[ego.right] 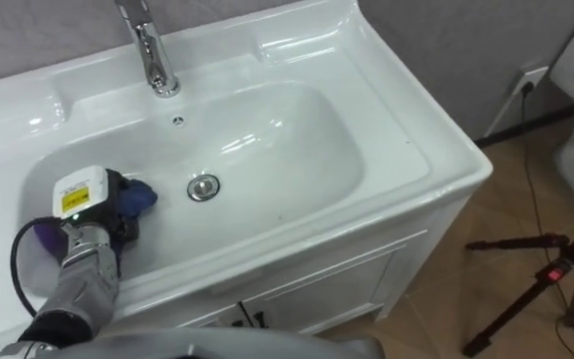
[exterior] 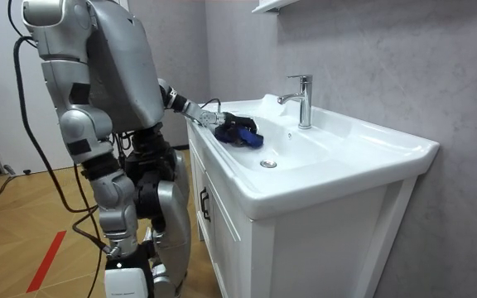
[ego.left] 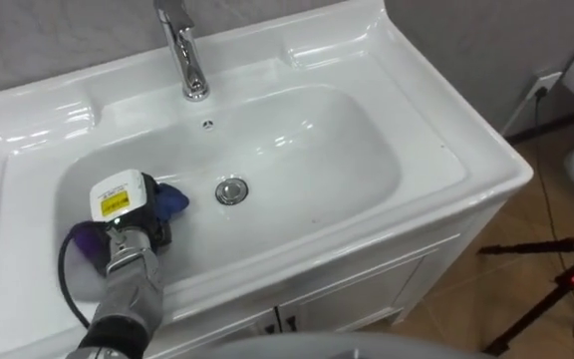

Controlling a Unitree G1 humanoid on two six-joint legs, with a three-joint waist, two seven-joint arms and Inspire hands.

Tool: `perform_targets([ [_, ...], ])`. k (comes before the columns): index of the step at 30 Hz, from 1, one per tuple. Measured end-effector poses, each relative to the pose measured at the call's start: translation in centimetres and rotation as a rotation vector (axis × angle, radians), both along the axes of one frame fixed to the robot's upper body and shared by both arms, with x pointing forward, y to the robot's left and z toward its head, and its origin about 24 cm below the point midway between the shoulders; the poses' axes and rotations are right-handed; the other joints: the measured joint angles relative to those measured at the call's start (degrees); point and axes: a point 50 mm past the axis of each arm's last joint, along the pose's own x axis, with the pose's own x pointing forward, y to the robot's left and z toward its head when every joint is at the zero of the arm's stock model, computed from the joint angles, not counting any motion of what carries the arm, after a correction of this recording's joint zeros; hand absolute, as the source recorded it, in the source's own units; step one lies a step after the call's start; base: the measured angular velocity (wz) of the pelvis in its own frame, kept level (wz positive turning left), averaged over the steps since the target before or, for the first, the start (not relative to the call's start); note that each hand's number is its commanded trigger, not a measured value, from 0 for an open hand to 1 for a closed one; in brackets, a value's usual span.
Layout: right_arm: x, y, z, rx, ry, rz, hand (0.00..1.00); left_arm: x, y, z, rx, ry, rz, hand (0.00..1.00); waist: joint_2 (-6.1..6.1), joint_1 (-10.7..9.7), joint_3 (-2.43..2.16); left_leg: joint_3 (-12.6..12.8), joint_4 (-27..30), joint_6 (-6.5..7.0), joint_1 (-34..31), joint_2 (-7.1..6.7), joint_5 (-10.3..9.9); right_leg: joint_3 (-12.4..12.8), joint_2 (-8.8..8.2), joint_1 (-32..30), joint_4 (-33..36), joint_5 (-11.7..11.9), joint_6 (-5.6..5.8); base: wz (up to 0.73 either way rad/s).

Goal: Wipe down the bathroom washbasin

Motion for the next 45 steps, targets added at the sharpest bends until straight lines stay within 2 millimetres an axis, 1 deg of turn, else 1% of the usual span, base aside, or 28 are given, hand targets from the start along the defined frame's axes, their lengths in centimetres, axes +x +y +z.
perform_targets([
  [1, 0.0, 0.0, 0.0, 0.002, 0.003, -0.001, 0.00, 0.1, 0.0, -0.1, -0.029, 0.008, 0.020, 1.00, 0.00, -0.5, 0.00, 0.6, 0.0, 0.00, 0.1, 0.01, 0.0, 0.2, 0.07, 0.0, 0.0, 0.0, 0.05, -0.15],
  [4, -0.4, 0.0, 0.0, 0.009, 0.020, -0.007, 0.00, 0.5, -0.1, -0.1, -0.084, 0.014, 0.059, 1.00, -0.12, -1.3, 0.07, 1.1, 0.0, 0.00, 0.2, -0.03, 0.0, 1.0, 0.18, -0.7, 0.8, 0.0, 0.09, -0.15],
  [5, -0.5, 0.0, 0.0, 0.012, 0.028, -0.009, 0.00, 0.6, -0.1, -0.1, -0.107, 0.011, 0.076, 1.00, -0.21, -1.9, 0.24, 1.9, 0.0, 0.00, 0.2, -0.02, 0.0, 1.3, 0.22, -1.0, 1.0, 0.1, 0.09, -0.15],
  [6, -0.6, 0.1, 0.0, 0.014, 0.033, -0.011, 0.00, 0.7, -0.1, -0.1, -0.116, 0.011, 0.083, 1.00, -0.29, -2.3, 0.31, 2.4, 0.0, 0.00, 0.1, -0.01, 0.0, 1.3, 0.20, -1.0, 1.0, 0.1, 0.10, -0.07],
  [8, -1.2, 0.1, 0.0, 0.024, 0.049, -0.011, 0.00, 0.9, -0.3, -0.2, -0.159, 0.020, 0.102, 1.00, -0.44, -3.4, 0.37, 3.0, 0.0, -0.02, 0.1, -0.01, 0.0, 1.7, 0.20, -1.1, 1.0, 0.1, 0.24, -0.02],
  [10, -1.3, 0.1, 0.0, 0.035, 0.058, -0.010, 0.00, 1.2, -0.4, -0.1, -0.185, 0.022, 0.114, 1.00, -0.43, -4.2, 0.39, 3.6, 0.0, -0.09, -0.3, -0.01, -0.1, 1.9, 0.25, -2.0, 1.5, 0.2, 0.32, -0.11],
  [13, -1.3, -0.1, 0.1, 0.047, 0.063, -0.013, 0.00, 2.3, -1.3, 0.1, -0.266, 0.015, 0.120, 1.00, -0.36, -5.9, 0.43, 3.6, -0.2, 0.14, -1.8, 0.05, -0.9, 1.1, 0.22, -3.6, 2.0, 0.4, 0.63, 0.07],
  [14, -1.3, -0.2, 0.1, 0.054, 0.066, -0.015, 0.00, 2.5, -1.7, 0.1, -0.304, 0.024, 0.115, 1.00, -0.40, -6.3, 0.42, 3.6, -0.3, 0.26, -1.9, 0.00, -1.1, 1.0, 0.16, -3.8, 2.1, 0.6, 0.71, 0.05],
  [16, -1.3, -0.4, 0.2, 0.065, 0.064, -0.014, 0.00, 2.8, -2.0, 0.2, -0.328, 0.025, 0.118, 1.00, -0.39, -6.9, 0.42, 3.7, -0.3, 0.29, -1.9, -0.01, -1.2, 1.1, 0.16, -3.8, 2.0, 0.8, 0.73, -0.02],
  [19, -1.0, -0.5, 0.2, 0.074, 0.055, -0.013, 0.00, 3.1, -1.7, 0.3, -0.386, 0.032, 0.152, 1.00, -0.26, -7.2, 0.49, 3.6, -0.4, 0.31, -2.1, 0.01, -1.3, 0.9, 0.11, -3.9, 2.0, 0.8, 0.74, 0.04],
  [21, -0.4, -0.5, 0.3, 0.082, 0.033, 0.005, 0.00, 3.3, -1.7, 0.4, -0.401, 0.029, 0.157, 1.00, -0.28, -7.4, 0.47, 3.0, -0.3, 0.32, -2.8, -0.05, -1.3, 0.1, -0.18, -4.2, 2.1, 0.8, 0.73, 0.15],
  [23, 0.6, -0.5, 0.3, 0.085, -0.002, 0.019, 0.00, 3.7, -1.9, 0.6, -0.452, 0.016, 0.182, 1.00, -0.28, -7.6, 0.48, 2.0, 0.5, 0.40, -4.0, -0.17, -1.3, -1.1, -0.69, -4.7, 2.0, 0.8, 0.75, 0.24],
  [27, 1.7, -0.5, 0.3, 0.085, -0.039, 0.030, 0.00, 4.1, -2.2, 0.8, -0.547, -0.003, 0.237, 1.00, -0.11, -7.7, 0.47, 1.0, 0.6, 0.53, -5.0, -0.23, -1.1, -2.2, -0.98, -5.0, 1.7, 0.8, 0.76, 0.19],
  [28, 1.9, -0.5, 0.3, 0.086, -0.043, 0.032, 0.00, 4.2, -2.4, 0.9, -0.561, -0.007, 0.234, 1.00, -0.10, -8.2, 0.48, 0.4, 0.9, 0.55, -5.5, -0.28, -1.1, -2.9, -1.18, -5.0, 1.6, 0.7, 0.80, 0.29],
  [30, 2.3, -0.5, 0.3, 0.084, -0.049, 0.038, 0.00, 4.5, -2.9, 1.2, -0.560, -0.008, 0.204, 1.00, 0.11, -8.9, 0.59, 0.1, 1.2, 0.57, -6.2, -0.39, -1.1, -3.4, -1.41, -5.2, 1.5, 0.6, 0.91, 0.23],
  [31, 2.5, -0.5, 0.3, 0.086, -0.052, 0.040, 0.00, 4.9, -3.7, 1.4, -0.577, 0.007, 0.166, 1.00, 0.19, -9.3, 0.65, -0.1, 1.3, 0.64, -6.7, -0.48, -1.1, -3.6, -1.56, -5.3, 1.2, 0.5, 0.97, 0.12],
  [32, 2.6, -0.4, 0.3, 0.089, -0.055, 0.041, 0.00, 5.3, -4.8, 1.7, -0.599, 0.020, 0.114, 1.00, 0.17, -9.7, 0.66, -0.2, 1.3, 0.69, -7.0, -0.53, -1.1, -3.7, -1.62, -5.4, 0.9, 0.5, 0.98, 0.09],
  [33, 2.6, -0.4, 0.3, 0.088, -0.055, 0.041, 0.00, 5.5, -5.4, 1.8, -0.615, 0.023, 0.095, 1.00, 0.14, -9.8, 0.68, -0.1, 1.3, 0.70, -7.0, -0.57, -1.1, -3.7, -1.62, -5.3, 0.9, 0.5, 0.98, 0.00],
  [35, 2.6, -0.5, 0.3, 0.093, -0.054, 0.048, 0.00, 6.6, -8.2, 2.5, -0.679, 0.047, -0.003, 1.00, 0.00, -10.1, 0.75, 0.8, 1.3, 0.71, -7.0, -0.60, -1.1, -3.3, -1.68, -5.3, 0.9, 0.5, 1.05, -0.11],
  [36, 2.6, -0.4, 0.3, 0.097, -0.052, 0.051, 0.00, 6.8, -8.9, 2.7, -0.694, 0.050, -0.027, 1.00, -0.06, -10.2, 0.80, 1.0, 1.3, 0.71, -7.0, -0.60, -1.1, -3.2, -1.67, -5.4, 0.8, 0.5, 1.06, -0.13],
  [38, 2.6, -0.3, 0.3, 0.111, -0.050, 0.063, 0.00, 7.6, -11.3, 3.6, -0.764, 0.050, -0.097, 1.00, -0.32, -10.4, 0.98, 2.0, 1.4, 0.71, -7.0, -0.59, -1.1, -2.9, -1.67, -5.5, 0.8, 0.5, 1.08, -0.10],
  [39, 2.6, -0.2, 0.3, 0.112, -0.051, 0.066, 0.00, 7.7, -11.8, 3.9, -0.780, 0.050, -0.114, 1.00, -0.33, -10.4, 0.98, 2.1, 1.5, 0.71, -7.0, -0.59, -1.1, -2.8, -1.67, -5.7, 0.8, 0.5, 1.08, -0.10],
  [41, 3.1, -0.1, 0.3, 0.113, -0.071, 0.080, 0.00, 8.3, -13.1, 5.1, -0.829, 0.040, -0.179, 1.00, -0.29, -10.5, 1.05, 2.1, 2.0, 0.71, -8.1, -0.60, -1.1, -2.5, -1.70, -6.3, 0.7, 0.5, 1.09, -0.02],
  [45, 4.0, -0.2, 0.3, 0.090, -0.102, 0.083, 0.00, 8.6, -14.0, 6.0, -0.915, 0.051, -0.213, 1.00, 0.08, -10.4, 1.19, 2.0, 2.3, 0.71, -9.1, -0.57, -1.1, -3.0, -1.79, -7.1, 0.8, 0.5, 1.04, 0.07],
])
